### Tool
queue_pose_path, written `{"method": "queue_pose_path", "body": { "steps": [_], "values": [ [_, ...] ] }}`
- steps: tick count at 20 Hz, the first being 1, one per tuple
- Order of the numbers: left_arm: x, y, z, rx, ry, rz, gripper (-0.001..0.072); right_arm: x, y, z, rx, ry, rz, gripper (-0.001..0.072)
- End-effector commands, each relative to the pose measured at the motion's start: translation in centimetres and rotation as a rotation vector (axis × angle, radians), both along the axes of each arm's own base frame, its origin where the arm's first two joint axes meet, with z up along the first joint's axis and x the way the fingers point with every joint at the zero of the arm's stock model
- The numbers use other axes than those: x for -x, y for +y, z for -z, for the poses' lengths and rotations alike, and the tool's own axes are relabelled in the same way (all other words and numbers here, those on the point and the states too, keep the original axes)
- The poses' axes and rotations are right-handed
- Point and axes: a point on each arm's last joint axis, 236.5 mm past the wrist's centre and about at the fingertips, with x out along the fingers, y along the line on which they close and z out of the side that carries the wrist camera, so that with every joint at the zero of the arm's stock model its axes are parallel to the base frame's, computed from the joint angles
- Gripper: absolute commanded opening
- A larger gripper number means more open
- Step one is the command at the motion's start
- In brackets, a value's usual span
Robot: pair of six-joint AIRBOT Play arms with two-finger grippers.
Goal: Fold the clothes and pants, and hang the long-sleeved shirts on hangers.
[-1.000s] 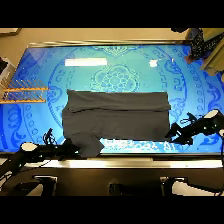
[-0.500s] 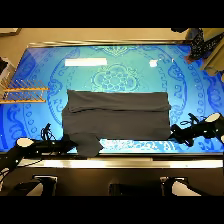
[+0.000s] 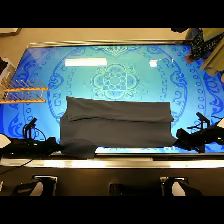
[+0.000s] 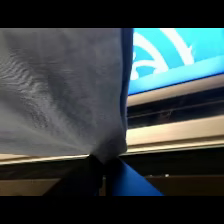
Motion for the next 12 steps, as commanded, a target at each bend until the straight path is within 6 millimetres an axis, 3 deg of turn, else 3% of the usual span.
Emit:
{"method": "queue_pose_path", "body": {
  "steps": [1,4,7,12],
  "values": [
    [-0.5,1.5,-2.9,-0.077,-0.059,-0.015,0.0014,0.4,1.9,-1.2,0.043,-0.078,-0.141,0.003],
    [-4.6,2.1,-3.7,-0.077,-0.121,-0.033,0.0014,-4.7,1.4,-1.5,0.15,-0.226,-0.134,0.003],
    [-9.1,1.7,-3.8,-0.017,-0.147,-0.025,0.0014,-9.0,0.6,-1.3,0.162,-0.264,-0.1,0.003],
    [-16.4,1.6,-2.4,0.045,-0.123,0.02,0.0014,-15.5,0.1,-0.3,0.132,-0.295,-0.111,0.003]
  ]
}}
